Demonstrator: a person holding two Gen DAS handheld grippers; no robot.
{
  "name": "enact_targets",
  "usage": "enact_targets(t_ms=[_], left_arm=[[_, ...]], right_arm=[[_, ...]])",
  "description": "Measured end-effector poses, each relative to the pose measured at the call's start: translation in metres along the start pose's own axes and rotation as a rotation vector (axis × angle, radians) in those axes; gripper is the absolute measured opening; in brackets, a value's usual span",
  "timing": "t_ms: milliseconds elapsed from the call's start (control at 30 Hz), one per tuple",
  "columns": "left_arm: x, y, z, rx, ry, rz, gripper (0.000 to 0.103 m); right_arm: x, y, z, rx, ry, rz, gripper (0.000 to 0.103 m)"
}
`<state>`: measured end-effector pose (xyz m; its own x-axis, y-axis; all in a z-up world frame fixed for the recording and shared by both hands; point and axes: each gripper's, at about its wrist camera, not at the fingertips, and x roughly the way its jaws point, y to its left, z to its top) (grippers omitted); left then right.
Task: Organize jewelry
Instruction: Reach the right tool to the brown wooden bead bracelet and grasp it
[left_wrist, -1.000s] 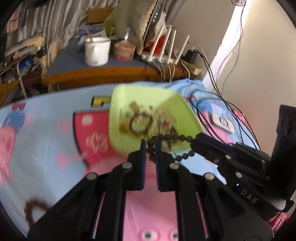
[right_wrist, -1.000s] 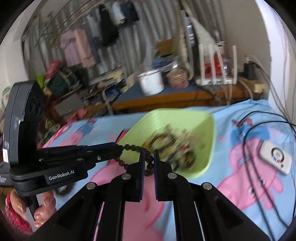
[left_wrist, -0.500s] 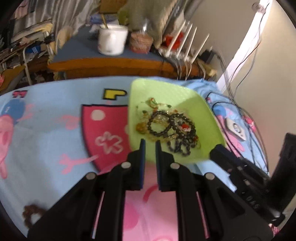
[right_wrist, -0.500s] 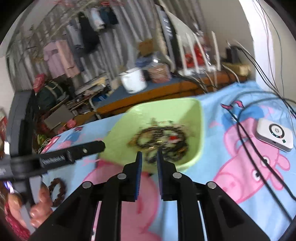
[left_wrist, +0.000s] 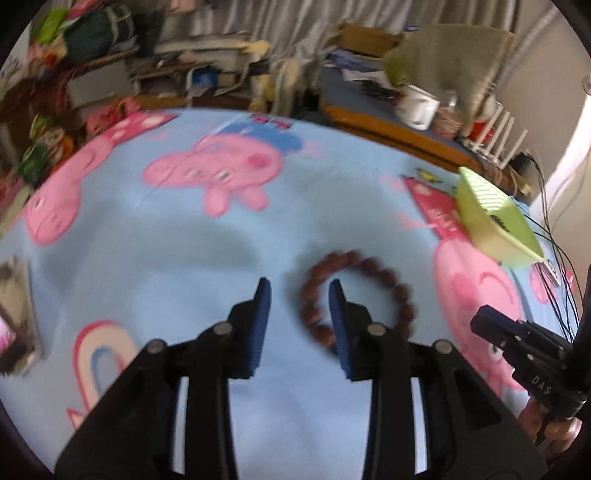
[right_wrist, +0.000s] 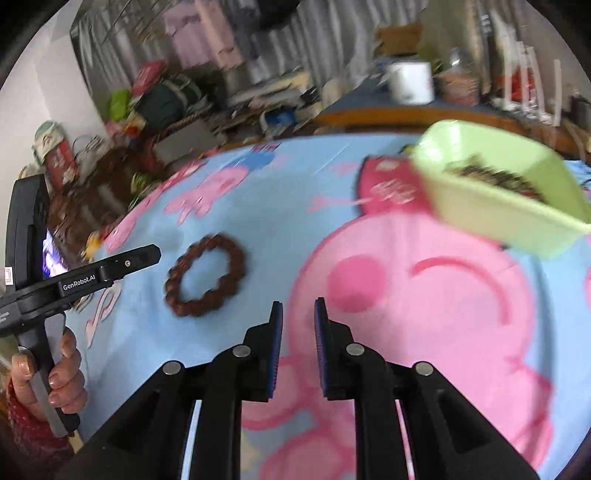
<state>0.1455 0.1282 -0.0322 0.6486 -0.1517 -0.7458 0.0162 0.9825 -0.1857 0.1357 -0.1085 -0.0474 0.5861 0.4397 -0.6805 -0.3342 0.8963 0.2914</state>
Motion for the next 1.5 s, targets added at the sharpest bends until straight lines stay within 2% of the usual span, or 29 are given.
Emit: enact_targets(t_ms=[133, 200, 267, 467, 633, 667, 767, 800, 967, 1067, 1200, 1300, 1400, 1500], left_arm=[[-0.001, 0.014, -0.004, -0.025, 0.012, -0.039, 0.031], [-0.001, 0.012, -0.005, -0.011, 0.004, -0.045, 0.045], [0.001, 0.009, -0.006, 0.009, 0.002, -0.044, 0.05], [0.021, -0.007, -0.004, 0.086, 0.021, -0.03, 0.05], [0.032, -0.009, -0.005, 0.105, 0.035, -0.023, 0.05], [0.032, -0.009, -0.006, 0.107, 0.035, -0.024, 0.049], [0.03, -0.012, -0.007, 0.119, 0.04, -0.034, 0.024], [0.029, -0.014, -0.007, 0.121, 0.045, -0.046, 0.017], [0.026, -0.047, -0.022, 0.153, 0.077, -0.127, 0.015], [0.024, -0.08, -0.036, 0.19, 0.102, -0.201, 0.015], [0.02, -0.143, -0.061, 0.294, 0.138, -0.297, 0.015], [0.015, -0.181, -0.076, 0.377, 0.136, -0.322, 0.015], [0.011, -0.212, -0.091, 0.444, 0.122, -0.32, 0.015], [0.009, -0.22, -0.096, 0.461, 0.127, -0.324, 0.015]], right_arm=[[0.014, 0.021, 0.005, -0.018, 0.031, 0.016, 0.0], [0.021, 0.029, 0.01, -0.029, 0.031, 0.014, 0.0], [0.026, 0.035, 0.015, -0.049, 0.029, -0.003, 0.0], [0.044, 0.048, 0.032, -0.087, 0.027, -0.025, 0.0], [0.072, 0.049, 0.041, -0.104, 0.081, -0.026, 0.0], [0.072, 0.05, 0.041, -0.106, 0.079, -0.023, 0.0], [0.068, 0.047, 0.039, -0.098, 0.078, -0.013, 0.0], [0.063, 0.044, 0.036, -0.088, 0.074, -0.004, 0.0], [0.028, 0.017, 0.012, -0.034, 0.045, -0.029, 0.0], [-0.01, -0.016, -0.017, 0.041, 0.011, -0.063, 0.0], [-0.057, -0.051, -0.053, 0.118, -0.045, -0.136, 0.0], [-0.086, -0.074, -0.077, 0.188, -0.081, -0.178, 0.0], [-0.101, -0.087, -0.095, 0.233, -0.106, -0.182, 0.0], [-0.111, -0.089, -0.106, 0.236, -0.133, -0.203, 0.0]])
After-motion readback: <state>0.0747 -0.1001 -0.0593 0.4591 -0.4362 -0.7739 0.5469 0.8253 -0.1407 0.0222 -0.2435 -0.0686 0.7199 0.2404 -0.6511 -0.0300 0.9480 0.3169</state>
